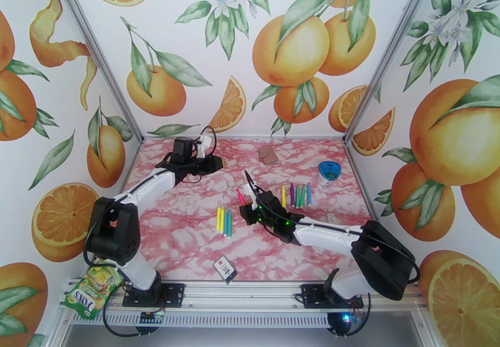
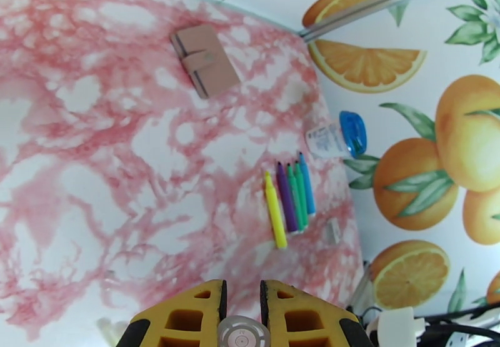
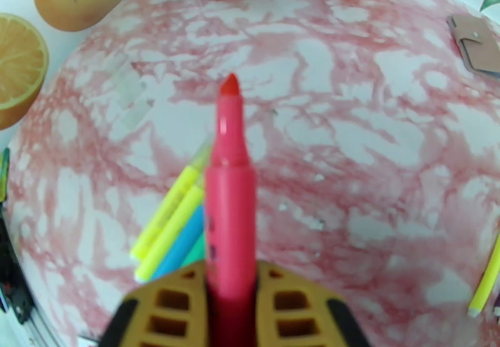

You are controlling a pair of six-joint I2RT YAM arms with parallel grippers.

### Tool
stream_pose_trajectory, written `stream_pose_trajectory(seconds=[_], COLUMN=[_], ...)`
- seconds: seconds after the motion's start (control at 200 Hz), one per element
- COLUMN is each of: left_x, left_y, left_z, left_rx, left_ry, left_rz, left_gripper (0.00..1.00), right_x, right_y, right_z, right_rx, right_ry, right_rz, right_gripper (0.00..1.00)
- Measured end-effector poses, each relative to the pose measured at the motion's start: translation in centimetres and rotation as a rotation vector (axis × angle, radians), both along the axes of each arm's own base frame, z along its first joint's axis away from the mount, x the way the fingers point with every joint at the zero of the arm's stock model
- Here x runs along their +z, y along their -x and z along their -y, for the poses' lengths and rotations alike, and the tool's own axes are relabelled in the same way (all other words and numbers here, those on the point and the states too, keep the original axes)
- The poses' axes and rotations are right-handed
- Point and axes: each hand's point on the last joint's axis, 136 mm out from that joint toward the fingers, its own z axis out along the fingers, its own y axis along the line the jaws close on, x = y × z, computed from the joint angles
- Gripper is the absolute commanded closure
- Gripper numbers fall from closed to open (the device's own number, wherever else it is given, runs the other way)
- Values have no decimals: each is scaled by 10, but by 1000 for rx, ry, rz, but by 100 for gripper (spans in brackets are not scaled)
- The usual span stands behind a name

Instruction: Open the pen caps

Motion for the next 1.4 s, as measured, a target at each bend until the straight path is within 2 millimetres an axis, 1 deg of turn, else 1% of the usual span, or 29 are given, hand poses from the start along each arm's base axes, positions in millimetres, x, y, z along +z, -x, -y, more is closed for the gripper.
stream_pose_trajectory(seconds=[0.095,0.19,0.305,0.395,0.495,0.605,0.811,0.921,1.061,1.191,1.301,1.401], left_x=[-7,-20,-35,-43,-53,-62,-74,-82,-98,-107,-112,-122], left_y=[3,9,21,30,39,46,57,61,66,69,69,69], left_z=[-5,-12,-24,-34,-45,-54,-66,-70,-74,-78,-81,-84], left_rx=[-5,-9,-16,-23,-28,-32,-43,-51,-68,-72,-70,-72], left_ry=[-50,-123,-230,-303,-383,-457,-564,-620,-686,-725,-749,-779], left_rz=[-8,-27,-54,-70,-94,-116,-147,-165,-205,-233,-247,-266], left_gripper=[100,100,100,100,100,100,100,100,100,100,100,100], right_x=[-2,-3,-1,3,5,6,5,3,3,-4,-14,-25], right_y=[-3,-7,-15,-23,-33,-46,-61,-66,-73,-78,-82,-84], right_z=[5,11,20,27,38,56,85,97,107,117,126,134], right_rx=[-27,-58,-103,-144,-200,-278,-387,-425,-474,-511,-540,-564], right_ry=[22,44,67,79,96,117,155,175,203,244,277,307], right_rz=[3,6,14,23,28,32,31,26,35,25,5,-20], right_gripper=[98,98,98,98,98,98,97,98,98,98,98,97])
